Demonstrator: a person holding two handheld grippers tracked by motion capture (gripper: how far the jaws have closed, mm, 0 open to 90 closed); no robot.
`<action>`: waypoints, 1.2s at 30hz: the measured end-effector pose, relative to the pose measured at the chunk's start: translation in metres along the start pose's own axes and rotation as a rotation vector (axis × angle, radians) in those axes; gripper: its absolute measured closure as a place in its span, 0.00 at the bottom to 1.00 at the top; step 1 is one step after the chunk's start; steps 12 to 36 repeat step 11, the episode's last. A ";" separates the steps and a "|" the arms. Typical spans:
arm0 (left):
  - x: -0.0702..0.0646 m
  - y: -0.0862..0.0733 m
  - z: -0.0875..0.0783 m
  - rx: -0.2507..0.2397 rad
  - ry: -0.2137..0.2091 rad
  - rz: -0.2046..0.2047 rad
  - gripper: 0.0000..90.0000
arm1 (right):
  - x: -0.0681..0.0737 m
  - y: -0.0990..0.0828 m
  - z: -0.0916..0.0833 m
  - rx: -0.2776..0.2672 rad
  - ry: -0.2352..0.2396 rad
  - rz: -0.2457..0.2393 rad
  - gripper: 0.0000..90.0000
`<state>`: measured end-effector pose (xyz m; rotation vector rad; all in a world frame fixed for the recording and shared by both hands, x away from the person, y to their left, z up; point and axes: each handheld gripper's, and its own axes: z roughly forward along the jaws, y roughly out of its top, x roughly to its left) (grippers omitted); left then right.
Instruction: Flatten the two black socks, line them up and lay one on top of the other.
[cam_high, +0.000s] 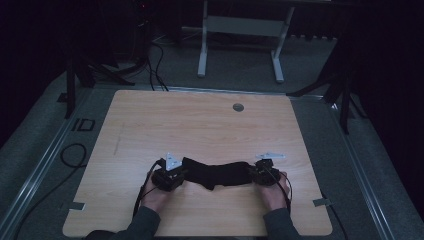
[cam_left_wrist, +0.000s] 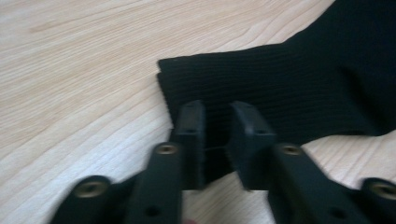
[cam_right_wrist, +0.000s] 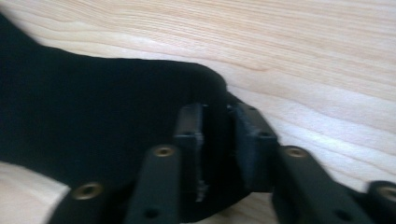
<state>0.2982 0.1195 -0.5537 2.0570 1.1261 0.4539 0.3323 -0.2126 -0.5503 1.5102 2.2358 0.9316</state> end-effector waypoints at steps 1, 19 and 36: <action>0.000 0.000 -0.002 -0.008 -0.007 -0.009 0.71 | 0.000 0.001 -0.002 -0.004 0.005 0.000 0.68; 0.026 0.001 -0.023 -0.067 -0.045 -0.150 0.59 | -0.021 0.010 -0.040 -0.183 0.008 0.044 0.51; 0.026 0.001 -0.023 -0.067 -0.045 -0.150 0.59 | -0.021 0.010 -0.040 -0.183 0.008 0.044 0.51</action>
